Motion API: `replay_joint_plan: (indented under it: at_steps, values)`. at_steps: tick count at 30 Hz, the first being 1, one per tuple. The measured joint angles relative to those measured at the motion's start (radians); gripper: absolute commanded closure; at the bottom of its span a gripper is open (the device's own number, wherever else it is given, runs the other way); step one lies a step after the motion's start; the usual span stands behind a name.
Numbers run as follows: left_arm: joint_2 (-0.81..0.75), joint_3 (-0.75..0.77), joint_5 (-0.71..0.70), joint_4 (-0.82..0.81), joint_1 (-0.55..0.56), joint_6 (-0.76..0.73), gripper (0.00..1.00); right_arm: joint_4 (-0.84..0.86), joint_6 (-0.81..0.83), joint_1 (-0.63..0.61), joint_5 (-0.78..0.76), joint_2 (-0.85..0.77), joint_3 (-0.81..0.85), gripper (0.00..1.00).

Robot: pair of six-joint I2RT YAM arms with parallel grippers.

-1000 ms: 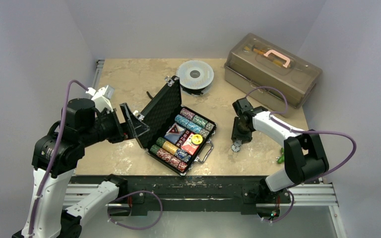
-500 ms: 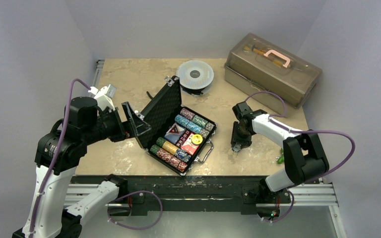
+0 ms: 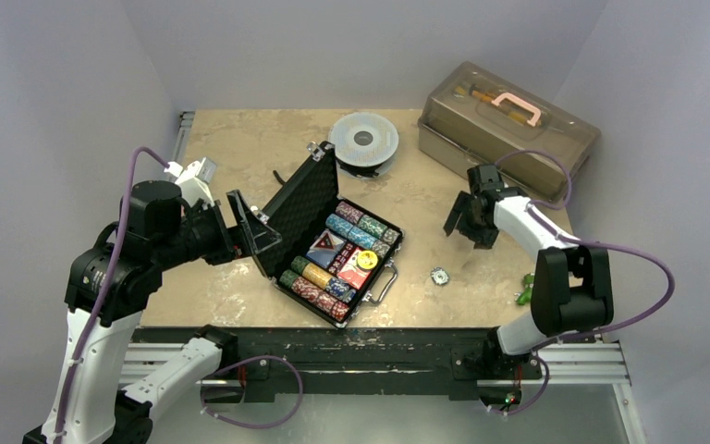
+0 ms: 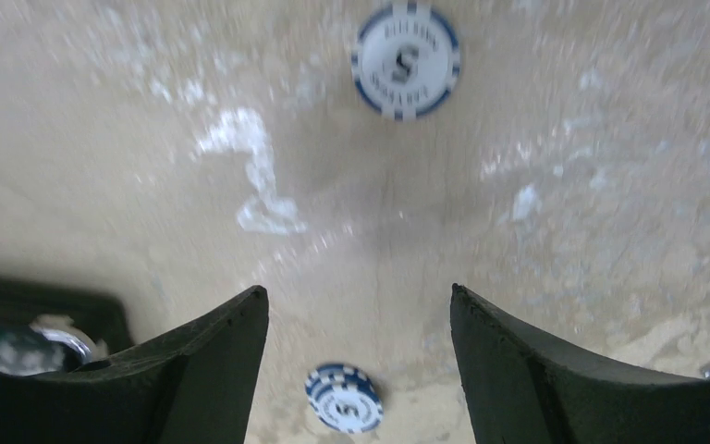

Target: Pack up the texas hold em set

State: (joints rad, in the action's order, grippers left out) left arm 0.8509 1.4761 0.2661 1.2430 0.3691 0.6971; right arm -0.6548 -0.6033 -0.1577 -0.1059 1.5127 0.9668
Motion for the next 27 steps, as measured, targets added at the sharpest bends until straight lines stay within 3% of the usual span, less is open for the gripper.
replay_joint_plan:
  at_steps: [4, 10, 27]
  values:
    - [0.001, 0.0, 0.0, 0.001, 0.0, 0.0, 0.2, 0.096, -0.018, 0.051, -0.043, 0.068, 0.06, 0.25]
    - [-0.006, 0.001, -0.016, 0.008, 0.0, 0.004, 0.2, 0.179, -0.053, 0.082, -0.099, 0.164, 0.119, 0.3]
    - [0.007, 0.039, -0.054, 0.027, 0.0, 0.009, 0.2, 0.244, -0.133, 0.106, -0.152, 0.236, 0.101, 0.31]
